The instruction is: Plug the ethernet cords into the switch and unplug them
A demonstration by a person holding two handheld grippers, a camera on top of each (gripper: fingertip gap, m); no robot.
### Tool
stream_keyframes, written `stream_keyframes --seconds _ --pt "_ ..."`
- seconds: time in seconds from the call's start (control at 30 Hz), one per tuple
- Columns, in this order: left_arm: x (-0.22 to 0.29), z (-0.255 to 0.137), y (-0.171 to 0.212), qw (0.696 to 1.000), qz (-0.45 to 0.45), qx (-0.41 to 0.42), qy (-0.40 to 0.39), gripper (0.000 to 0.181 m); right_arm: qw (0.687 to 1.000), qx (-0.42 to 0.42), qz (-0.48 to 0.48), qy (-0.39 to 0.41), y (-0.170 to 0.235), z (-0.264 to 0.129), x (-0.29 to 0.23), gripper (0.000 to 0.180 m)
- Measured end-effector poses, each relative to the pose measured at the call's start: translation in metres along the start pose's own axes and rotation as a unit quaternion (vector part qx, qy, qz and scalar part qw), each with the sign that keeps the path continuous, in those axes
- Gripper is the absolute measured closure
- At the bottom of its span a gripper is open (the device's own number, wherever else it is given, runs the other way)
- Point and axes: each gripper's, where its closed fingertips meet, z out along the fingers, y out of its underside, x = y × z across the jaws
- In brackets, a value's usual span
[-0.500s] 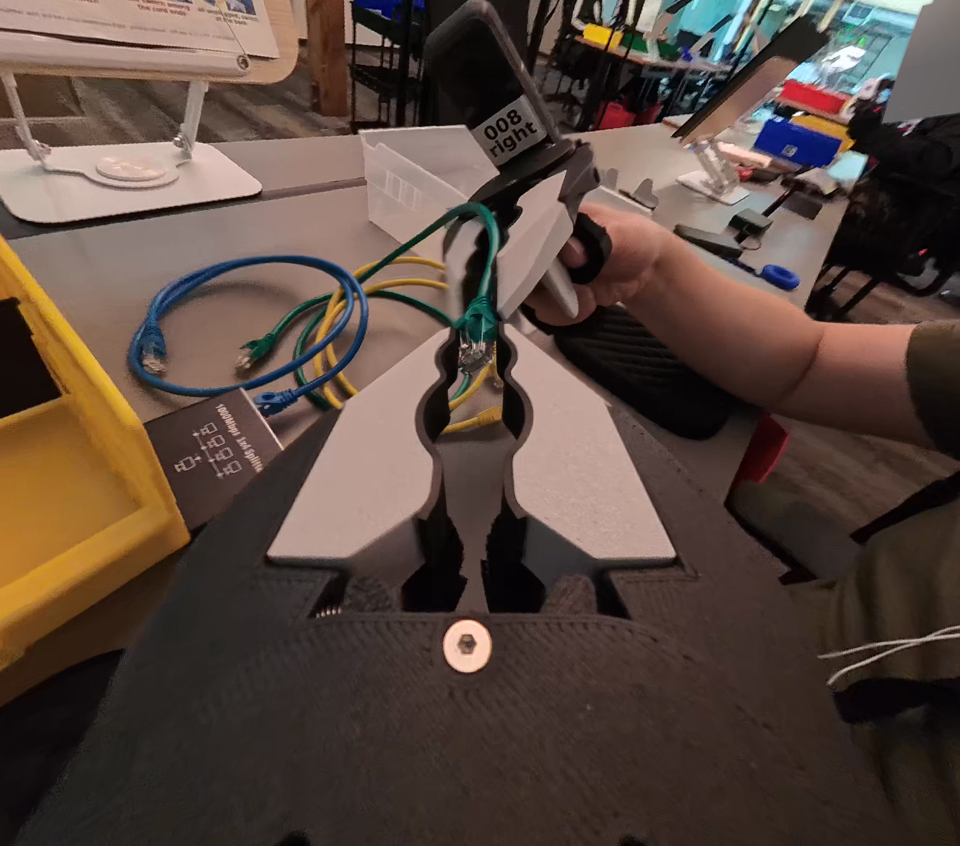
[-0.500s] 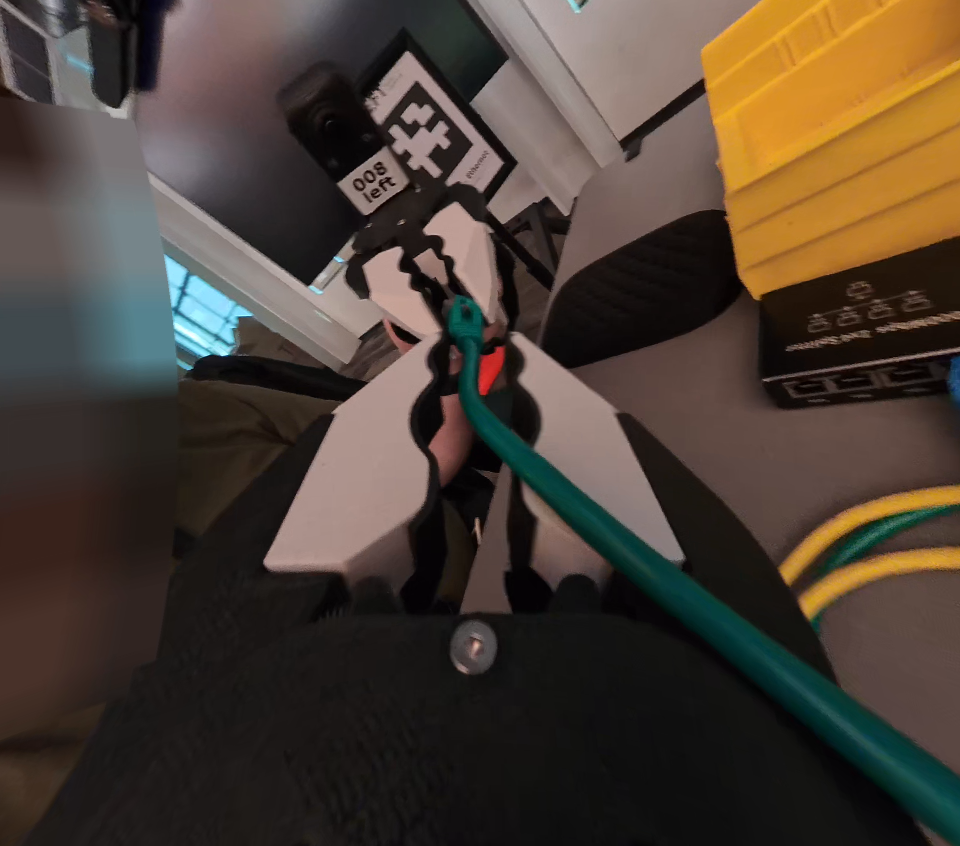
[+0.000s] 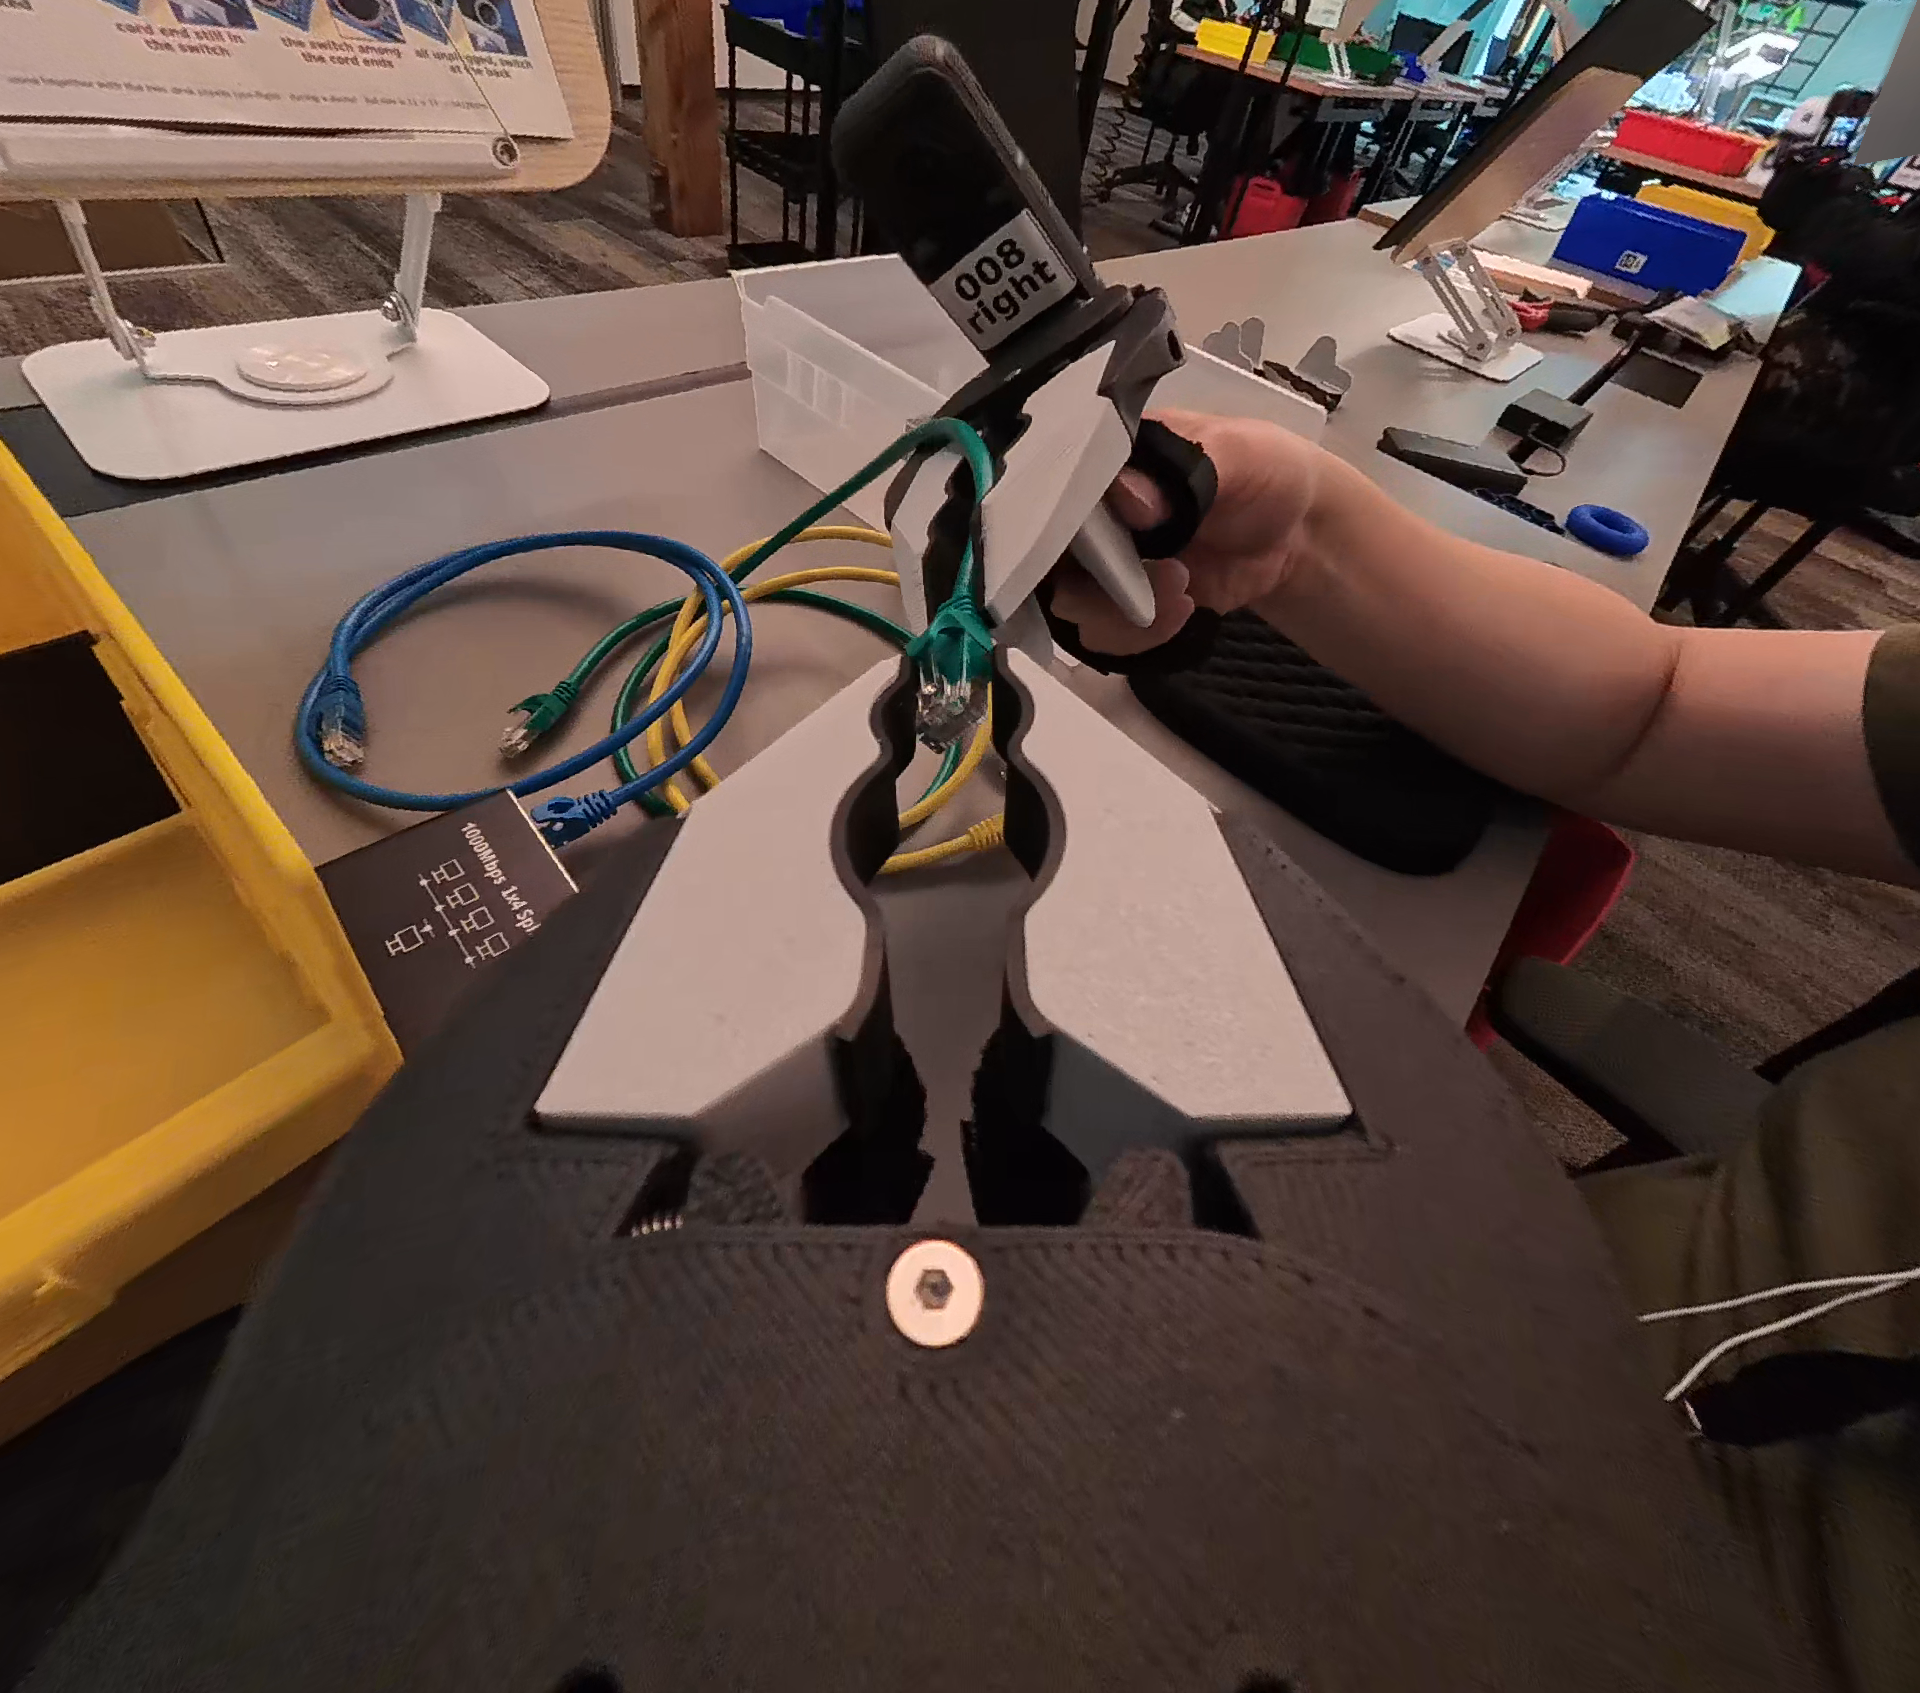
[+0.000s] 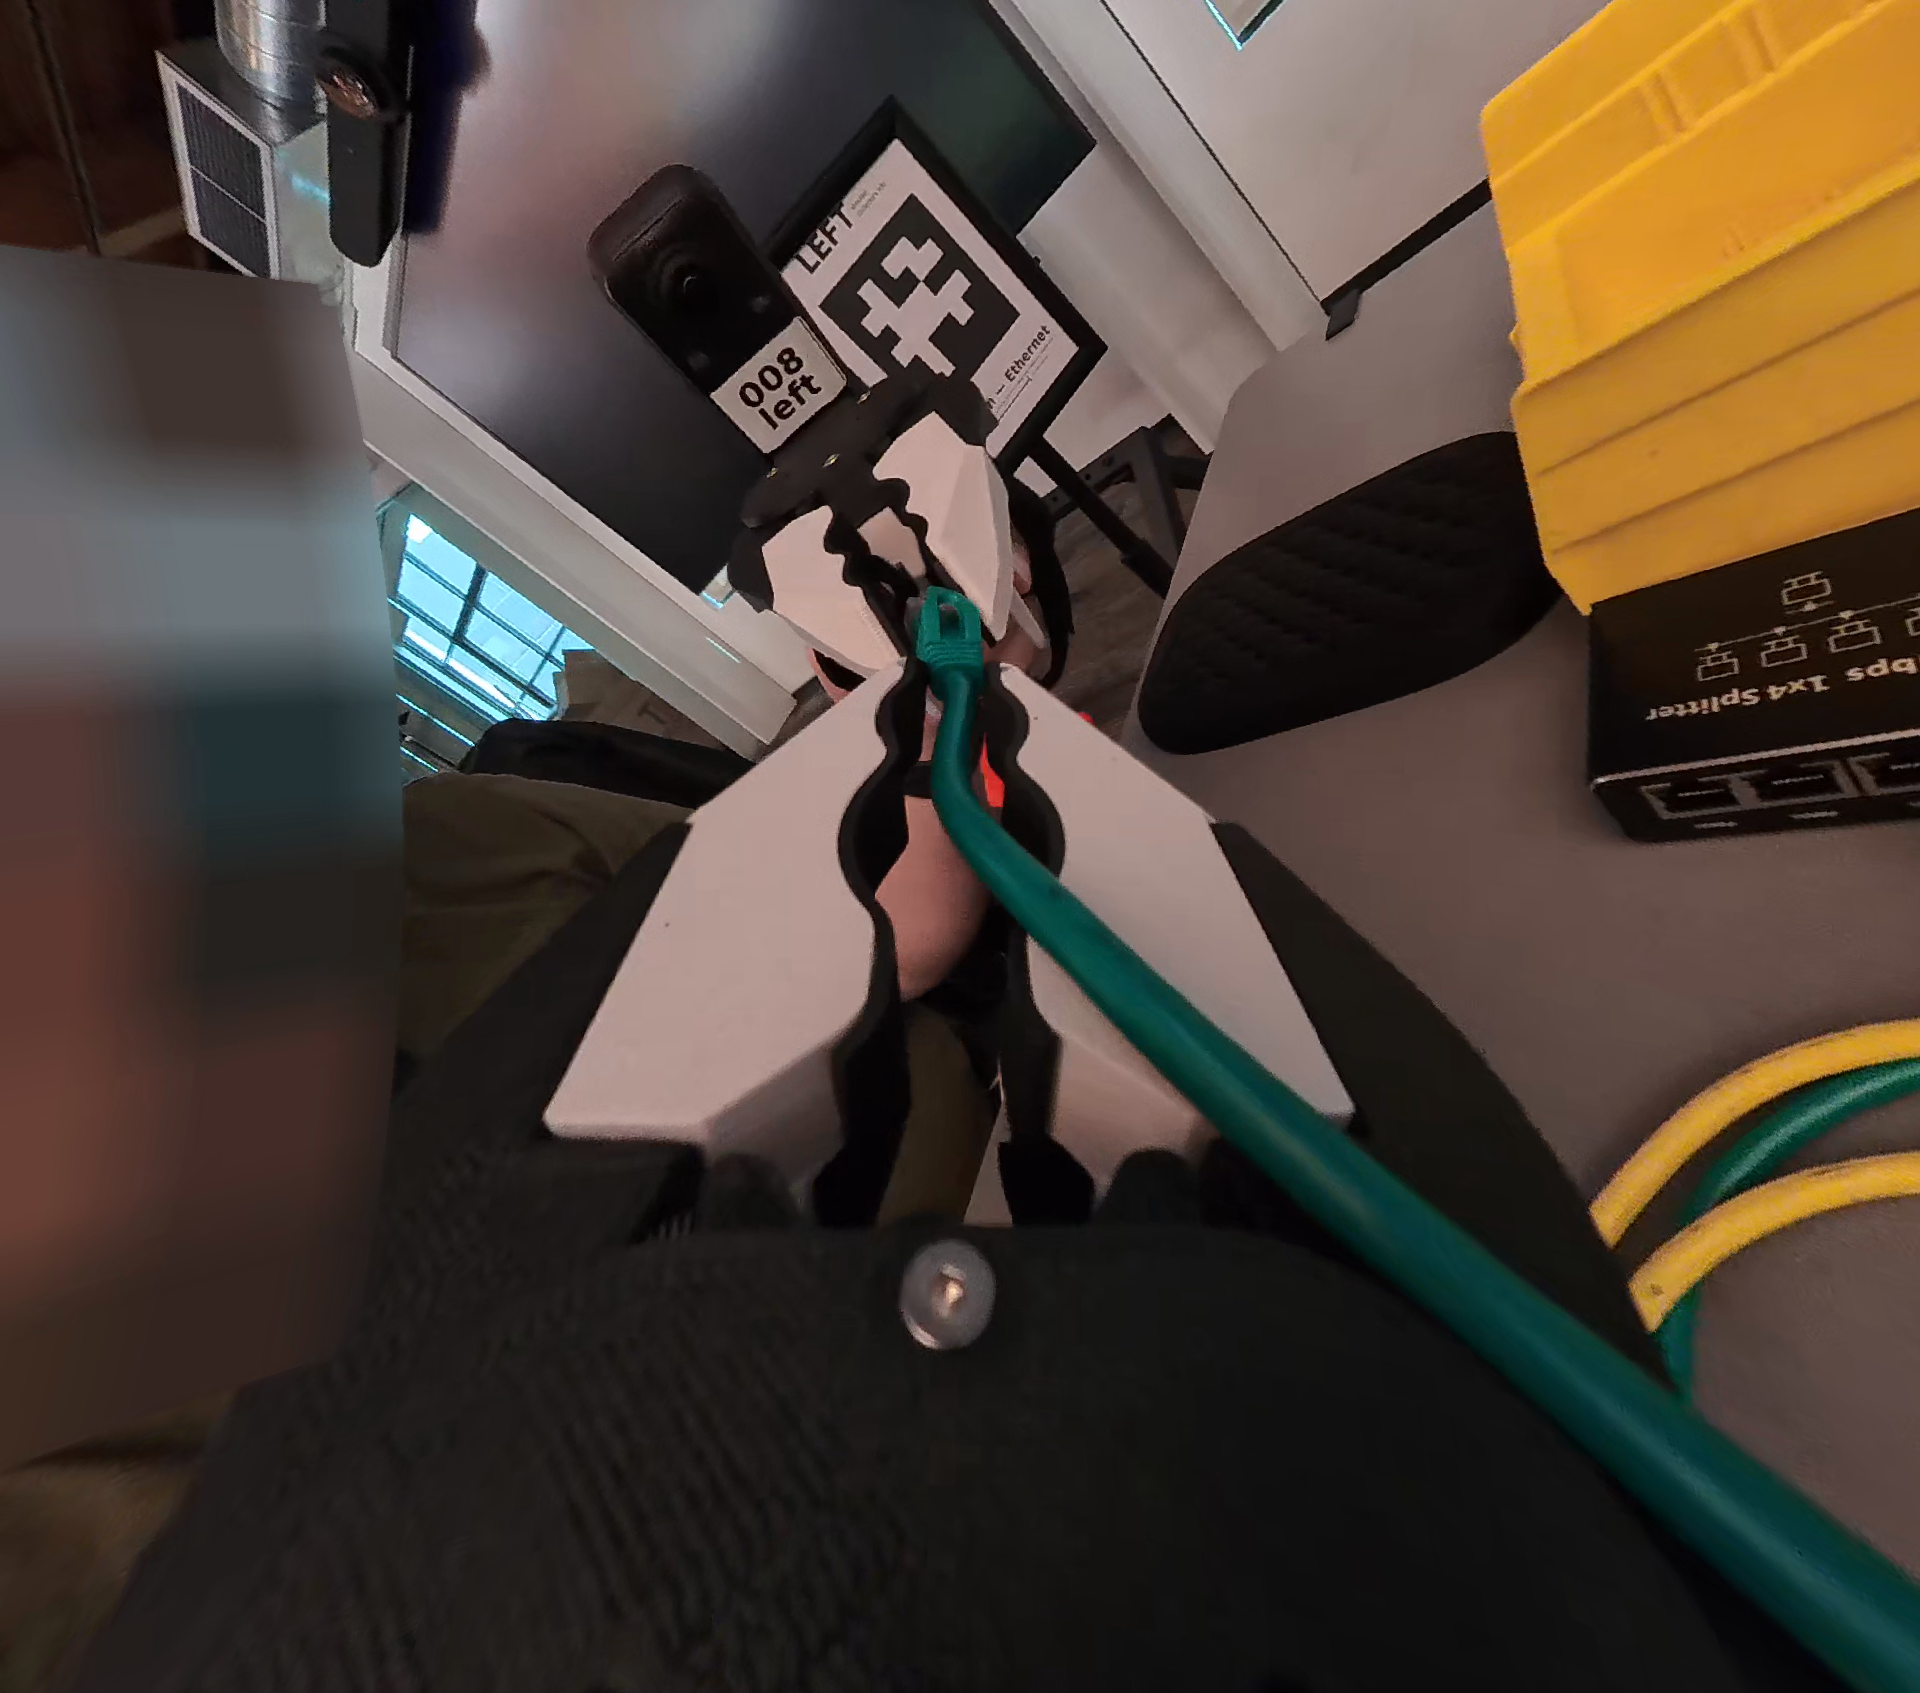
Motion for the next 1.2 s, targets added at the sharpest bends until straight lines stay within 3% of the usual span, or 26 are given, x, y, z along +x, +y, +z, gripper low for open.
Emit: stream_keyframes --seconds 0.6,0.8,0.97,1.2 --pt "-0.004 0.007 0.008 0.999 0.031 -0.019 -0.023 0.168 1.000 -0.015 0.023 0.009 0.007 -0.003 0.010 0.169" --pt "-0.004 0.007 0.007 0.999 0.033 -0.015 -0.022 0.166 0.999 -0.028 -0.021 0.022 0.007 -0.004 0.008 0.170" --pt "-0.039 -0.012 0.009 0.992 0.036 0.007 -0.119 0.130 0.993 -0.004 -0.095 0.076 -0.005 -0.017 0.016 0.171" --pt "-0.095 -0.006 0.093 0.963 -0.016 -0.112 -0.244 0.106 0.934 0.010 -0.288 0.211 -0.023 -0.029 0.033 0.170"
